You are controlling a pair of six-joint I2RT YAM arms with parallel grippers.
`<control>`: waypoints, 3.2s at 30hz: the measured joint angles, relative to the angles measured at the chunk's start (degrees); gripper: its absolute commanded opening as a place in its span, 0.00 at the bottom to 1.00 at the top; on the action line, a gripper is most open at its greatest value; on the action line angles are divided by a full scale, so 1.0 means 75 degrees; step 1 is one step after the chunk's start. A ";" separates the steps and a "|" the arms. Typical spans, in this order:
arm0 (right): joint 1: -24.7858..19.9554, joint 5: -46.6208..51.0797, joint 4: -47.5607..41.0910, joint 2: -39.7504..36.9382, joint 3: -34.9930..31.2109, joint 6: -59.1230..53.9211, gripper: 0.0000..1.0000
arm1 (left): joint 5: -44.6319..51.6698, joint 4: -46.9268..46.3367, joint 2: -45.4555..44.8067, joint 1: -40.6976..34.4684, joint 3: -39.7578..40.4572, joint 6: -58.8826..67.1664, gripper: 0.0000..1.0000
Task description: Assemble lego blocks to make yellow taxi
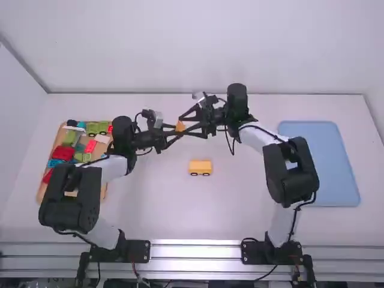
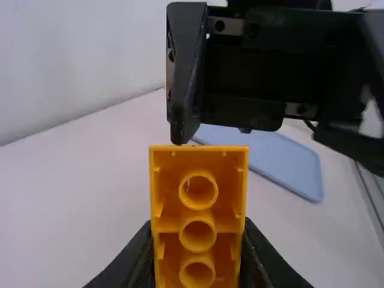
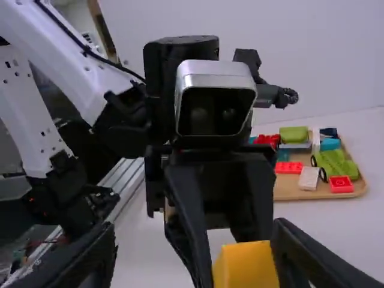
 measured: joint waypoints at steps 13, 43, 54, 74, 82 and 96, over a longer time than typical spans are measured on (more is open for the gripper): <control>-0.0006 -0.0006 -0.0038 0.0000 0.0050 0.0032 0.67 | 0.0428 0.0915 0.0000 0.0003 -0.0009 -0.0495 0.02; 0.0198 0.0003 0.0029 0.0000 0.0050 -0.0140 0.47 | 0.0650 0.1384 -0.0003 -0.0023 -0.0009 -0.0557 0.02; 0.0041 -0.0047 0.0192 0.0006 0.0050 -0.0119 0.45 | 0.0641 0.1378 -0.0003 -0.0023 -0.0009 -0.0551 0.02; 0.0073 0.0015 0.0189 0.0009 0.0050 -0.0143 0.31 | 0.0711 0.1413 0.0000 -0.0023 -0.0009 -0.0554 0.02; 0.0073 -0.0003 0.0198 0.0015 0.0050 -0.0201 0.22 | 0.0731 0.1425 0.0000 -0.0026 -0.0009 -0.0542 0.64; -0.0493 0.2428 -0.0478 0.0015 0.0050 0.0408 0.15 | -0.0845 -0.1233 0.0000 -0.0009 -0.0009 0.0274 0.99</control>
